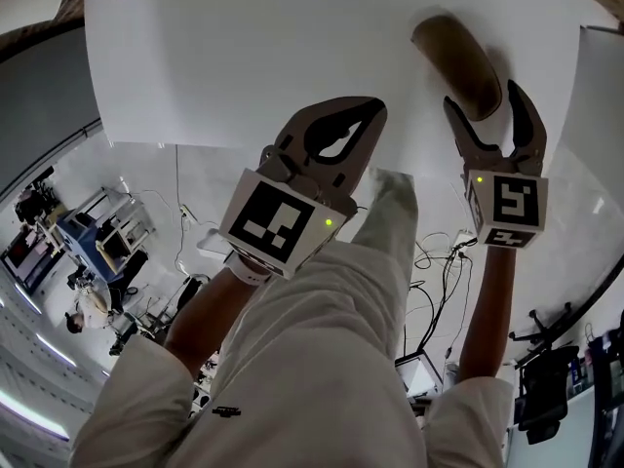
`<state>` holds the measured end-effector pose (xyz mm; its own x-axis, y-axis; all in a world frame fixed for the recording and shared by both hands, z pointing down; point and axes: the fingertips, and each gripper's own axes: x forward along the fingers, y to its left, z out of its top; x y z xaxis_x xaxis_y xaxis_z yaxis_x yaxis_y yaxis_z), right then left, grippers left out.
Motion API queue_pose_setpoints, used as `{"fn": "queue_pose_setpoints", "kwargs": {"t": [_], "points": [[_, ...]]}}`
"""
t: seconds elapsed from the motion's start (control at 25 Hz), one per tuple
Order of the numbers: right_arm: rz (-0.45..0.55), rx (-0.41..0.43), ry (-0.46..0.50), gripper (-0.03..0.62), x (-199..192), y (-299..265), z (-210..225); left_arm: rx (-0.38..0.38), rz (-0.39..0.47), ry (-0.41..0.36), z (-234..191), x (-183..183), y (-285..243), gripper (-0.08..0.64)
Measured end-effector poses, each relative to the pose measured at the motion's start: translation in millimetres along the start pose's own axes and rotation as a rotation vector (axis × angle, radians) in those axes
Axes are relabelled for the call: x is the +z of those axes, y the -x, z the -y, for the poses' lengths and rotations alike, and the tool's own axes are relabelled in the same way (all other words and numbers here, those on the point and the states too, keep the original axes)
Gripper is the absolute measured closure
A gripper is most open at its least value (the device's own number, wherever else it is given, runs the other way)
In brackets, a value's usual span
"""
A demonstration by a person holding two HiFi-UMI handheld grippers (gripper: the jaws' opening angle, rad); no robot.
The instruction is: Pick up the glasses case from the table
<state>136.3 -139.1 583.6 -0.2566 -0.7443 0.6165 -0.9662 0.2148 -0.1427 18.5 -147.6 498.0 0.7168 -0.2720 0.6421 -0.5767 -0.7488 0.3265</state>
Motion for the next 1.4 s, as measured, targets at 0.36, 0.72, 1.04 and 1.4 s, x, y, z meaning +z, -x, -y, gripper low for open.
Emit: {"fn": "queue_pose_setpoints", "kwargs": {"t": [0.36,0.72,1.04,1.4], "points": [[-0.073,0.049,-0.026,0.063,-29.0,-30.2,1.9,-0.017,-0.015,0.009,-4.5,-12.6,-15.5,0.554],[-0.09,0.024,0.013,0.021,-31.1,-46.7,8.7,-0.025,-0.028,0.029,-1.4,-22.8,-20.6,0.554],[-0.141,0.012,0.069,0.021,-32.3,-59.4,5.2,-0.034,-0.022,0.037,-3.5,-19.4,-18.9,0.554],[-0.117,0.004,0.054,0.179,-32.9,-59.1,1.3,-0.018,-0.022,0.047,-8.7,-20.3,-19.9,0.554]]}}
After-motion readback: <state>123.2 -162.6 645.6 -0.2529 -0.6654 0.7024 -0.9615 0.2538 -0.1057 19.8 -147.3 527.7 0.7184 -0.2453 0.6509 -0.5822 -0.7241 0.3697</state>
